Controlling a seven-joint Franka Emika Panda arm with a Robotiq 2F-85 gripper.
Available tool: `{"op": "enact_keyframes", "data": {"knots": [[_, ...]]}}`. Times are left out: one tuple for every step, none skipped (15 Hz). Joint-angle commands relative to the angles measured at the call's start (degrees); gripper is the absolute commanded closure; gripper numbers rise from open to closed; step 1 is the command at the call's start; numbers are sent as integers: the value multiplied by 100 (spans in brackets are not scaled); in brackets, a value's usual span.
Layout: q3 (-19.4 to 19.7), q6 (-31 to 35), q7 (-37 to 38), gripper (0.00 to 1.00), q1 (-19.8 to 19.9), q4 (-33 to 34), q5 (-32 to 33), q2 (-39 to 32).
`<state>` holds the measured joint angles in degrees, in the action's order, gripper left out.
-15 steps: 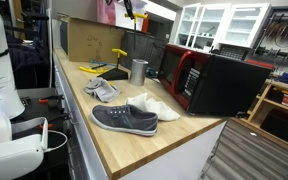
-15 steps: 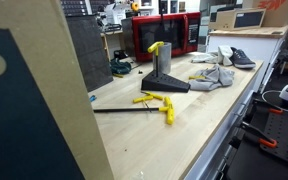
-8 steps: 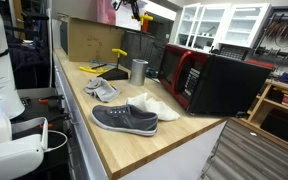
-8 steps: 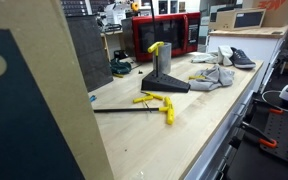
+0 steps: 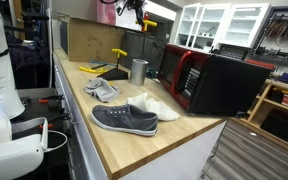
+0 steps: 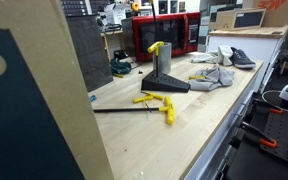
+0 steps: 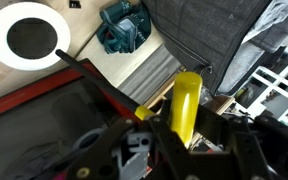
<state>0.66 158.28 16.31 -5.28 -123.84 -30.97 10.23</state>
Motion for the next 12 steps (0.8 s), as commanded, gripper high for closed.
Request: {"op": "enact_keyframes", "data": {"knots": [[46,24,-10,94,134,-21,-65,35],[71,19,-15,94,165,-74,-75,52],[92,17,-8,94,198,-121,-82,52],[108,25,-4,94,220,-163,-107,49],[120,33,-15,94,232,-209,-154,55],[130,50,-37,94,231,-250,-207,46],[136,62,-51,94,219,-279,-262,32],[128,69,-43,94,201,-294,-323,14],[116,76,-58,94,178,-279,-414,5],[100,73,-72,94,151,-275,-507,2],[86,71,-89,94,126,-272,-588,1],[72,63,-98,94,103,-262,-655,-3]]}}
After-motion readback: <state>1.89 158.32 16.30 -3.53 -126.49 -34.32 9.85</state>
